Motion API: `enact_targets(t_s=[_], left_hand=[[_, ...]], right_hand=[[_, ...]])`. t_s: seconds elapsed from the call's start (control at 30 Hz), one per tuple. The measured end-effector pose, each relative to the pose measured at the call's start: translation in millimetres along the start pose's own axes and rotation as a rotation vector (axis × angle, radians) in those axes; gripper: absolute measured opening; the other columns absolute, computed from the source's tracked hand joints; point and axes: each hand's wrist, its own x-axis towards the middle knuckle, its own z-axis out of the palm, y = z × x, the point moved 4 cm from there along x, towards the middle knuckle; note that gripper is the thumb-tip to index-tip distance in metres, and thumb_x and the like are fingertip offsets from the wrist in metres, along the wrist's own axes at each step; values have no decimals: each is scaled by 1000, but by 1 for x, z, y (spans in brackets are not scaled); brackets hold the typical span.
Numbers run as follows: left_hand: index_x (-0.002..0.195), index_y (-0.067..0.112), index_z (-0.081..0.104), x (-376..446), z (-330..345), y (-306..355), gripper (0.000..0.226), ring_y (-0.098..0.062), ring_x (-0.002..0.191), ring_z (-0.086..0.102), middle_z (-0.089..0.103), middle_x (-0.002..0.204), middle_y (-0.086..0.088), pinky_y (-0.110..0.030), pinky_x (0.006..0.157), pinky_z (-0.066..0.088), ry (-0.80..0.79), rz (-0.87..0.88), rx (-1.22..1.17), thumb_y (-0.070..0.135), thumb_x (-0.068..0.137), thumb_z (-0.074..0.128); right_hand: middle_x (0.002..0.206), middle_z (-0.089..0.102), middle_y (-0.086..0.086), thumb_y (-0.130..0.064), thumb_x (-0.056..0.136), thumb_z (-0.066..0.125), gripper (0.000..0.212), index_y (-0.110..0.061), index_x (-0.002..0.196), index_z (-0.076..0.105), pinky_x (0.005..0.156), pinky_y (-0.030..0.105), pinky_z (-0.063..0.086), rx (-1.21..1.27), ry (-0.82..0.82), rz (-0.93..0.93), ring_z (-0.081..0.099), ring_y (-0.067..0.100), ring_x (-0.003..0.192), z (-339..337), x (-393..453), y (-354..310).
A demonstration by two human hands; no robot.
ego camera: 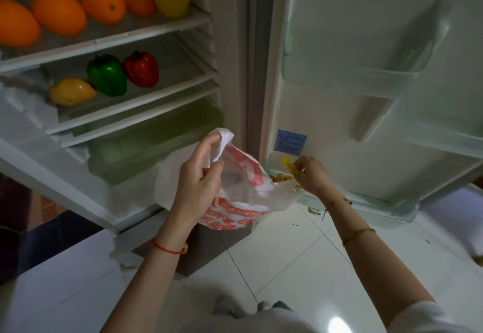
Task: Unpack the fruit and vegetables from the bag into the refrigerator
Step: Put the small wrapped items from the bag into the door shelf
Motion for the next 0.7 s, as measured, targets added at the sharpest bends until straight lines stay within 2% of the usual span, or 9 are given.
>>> enact_targets(t_s=[0.1, 0.17, 0.27, 0.37, 0.43, 0.47, 0.5, 0.57, 0.7], left_hand=[[120, 41, 52, -10, 9, 1, 47, -10, 37, 42, 54, 59, 6, -26, 40, 39, 59, -13, 12, 1, 96, 43], [122, 38, 52, -18, 13, 1, 46, -9, 37, 42, 53, 63, 8, -28, 39, 39, 104, -37, 11, 1, 96, 43], [126, 29, 53, -32, 19, 2, 43, -9, 39, 43, 53, 74, 8, -27, 39, 39, 170, -68, 5, 0, 96, 43], [119, 41, 52, -47, 26, 0, 48, -8, 39, 43, 62, 83, -2, -32, 40, 41, 220, -100, 30, 1, 95, 43], [111, 52, 50, -57, 33, 0, 53, -7, 44, 46, 66, 102, 2, -30, 43, 44, 244, -128, 33, 2, 96, 43], [109, 54, 49, -62, 36, 1, 53, -6, 50, 49, 65, 110, 10, -24, 48, 45, 255, -137, 22, 2, 96, 43], [108, 54, 49, -66, 38, 1, 53, -4, 55, 51, 62, 114, 18, -20, 53, 45, 266, -151, 8, 2, 97, 43], [106, 56, 50, -73, 41, 1, 55, -3, 59, 52, 60, 116, 22, -18, 58, 44, 280, -177, -9, 2, 97, 42], [108, 55, 50, -85, 45, -4, 54, -6, 64, 49, 62, 122, 11, -18, 53, 44, 311, -193, -6, 2, 97, 43]], right_hand=[[102, 65, 14, -19, 89, 60, 15, -8, 99, 65, 76, 34, 45, 6, -29, 37, 60, 35, 94, 8, 1, 14], [88, 65, 11, -23, 89, 63, 15, -8, 88, 63, 70, 32, 41, 66, -44, 95, 58, 33, 83, 11, 4, 23], [58, 47, 4, -25, 83, 71, 36, -14, 57, 49, 54, 34, 36, 137, -67, 169, 45, 24, 60, 13, 10, 36], [50, 39, 1, -29, 86, 71, 50, -13, 49, 41, 51, 35, 31, 95, -105, 98, 45, 22, 58, 16, 13, 40], [65, 57, 11, -26, 89, 65, 33, -14, 60, 56, 62, 32, 38, 18, -164, 25, 56, 29, 70, 18, 10, 39], [81, 66, 17, -22, 89, 63, 18, -13, 74, 65, 69, 32, 43, -21, -196, -5, 62, 34, 82, 19, 9, 37], [97, 68, 20, -18, 89, 61, 11, -10, 89, 68, 75, 34, 46, -52, -220, -34, 64, 37, 93, 22, 8, 36], [110, 65, 23, -15, 90, 57, 20, -5, 107, 63, 81, 35, 47, -79, -251, -87, 62, 40, 103, 26, 7, 32], [123, 51, 27, -10, 93, 50, 28, 3, 118, 48, 88, 43, 44, -90, -230, -132, 56, 46, 109, 23, 5, 24]])
